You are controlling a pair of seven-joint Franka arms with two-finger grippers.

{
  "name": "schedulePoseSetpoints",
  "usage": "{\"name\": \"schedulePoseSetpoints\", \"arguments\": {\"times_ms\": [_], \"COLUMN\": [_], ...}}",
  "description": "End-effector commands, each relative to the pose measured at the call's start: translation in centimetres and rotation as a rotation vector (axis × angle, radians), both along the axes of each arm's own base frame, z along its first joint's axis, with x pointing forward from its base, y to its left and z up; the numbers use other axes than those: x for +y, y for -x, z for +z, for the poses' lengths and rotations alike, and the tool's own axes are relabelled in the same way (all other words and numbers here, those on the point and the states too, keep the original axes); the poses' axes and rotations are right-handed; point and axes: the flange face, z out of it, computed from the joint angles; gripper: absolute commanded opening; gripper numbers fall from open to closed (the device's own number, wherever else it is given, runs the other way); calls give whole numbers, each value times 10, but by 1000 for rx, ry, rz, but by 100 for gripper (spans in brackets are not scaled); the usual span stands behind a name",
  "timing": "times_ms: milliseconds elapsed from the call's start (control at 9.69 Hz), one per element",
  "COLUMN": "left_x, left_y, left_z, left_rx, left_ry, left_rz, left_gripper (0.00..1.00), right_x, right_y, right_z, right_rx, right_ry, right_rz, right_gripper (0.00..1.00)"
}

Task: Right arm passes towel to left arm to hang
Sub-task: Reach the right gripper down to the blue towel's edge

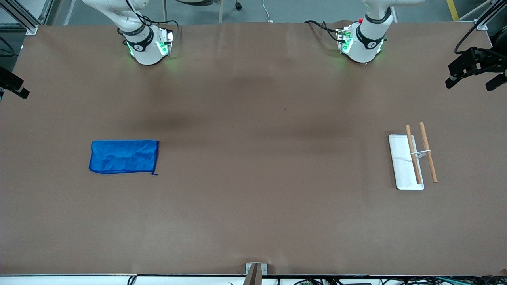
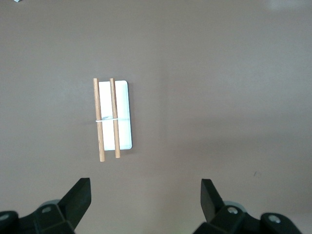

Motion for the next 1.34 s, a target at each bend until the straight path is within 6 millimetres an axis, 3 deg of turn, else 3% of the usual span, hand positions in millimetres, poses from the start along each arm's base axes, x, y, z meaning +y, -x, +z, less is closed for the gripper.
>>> {"name": "schedulePoseSetpoints", "arguments": {"times_ms": [0,206,310,516,929,1238], "left_x": [1,2,3,2,2,4], "left_y": [0,0,0,0,-4,2], "left_z": [-17,-14,-12,-12,-19,-15], "left_rx": [27,21,20,19,36,30], "left_ry": [-15,-14,-12,-4,-7,11], "left_rz": [20,23,26,71,76,12], "left_gripper": [99,99,99,99,99,99], "right_x": [-3,-3,0,3,12,21], "right_y": [4,2,-6,-29,-47,-29], "right_z": [3,-2,-15,-65,-220,-354], "right_rx": [1,8,31,64,33,-8], "right_ry": [2,1,0,-2,21,42], "right_rz": [5,4,14,24,86,155], "right_gripper": [100,100,100,100,100,100]}}
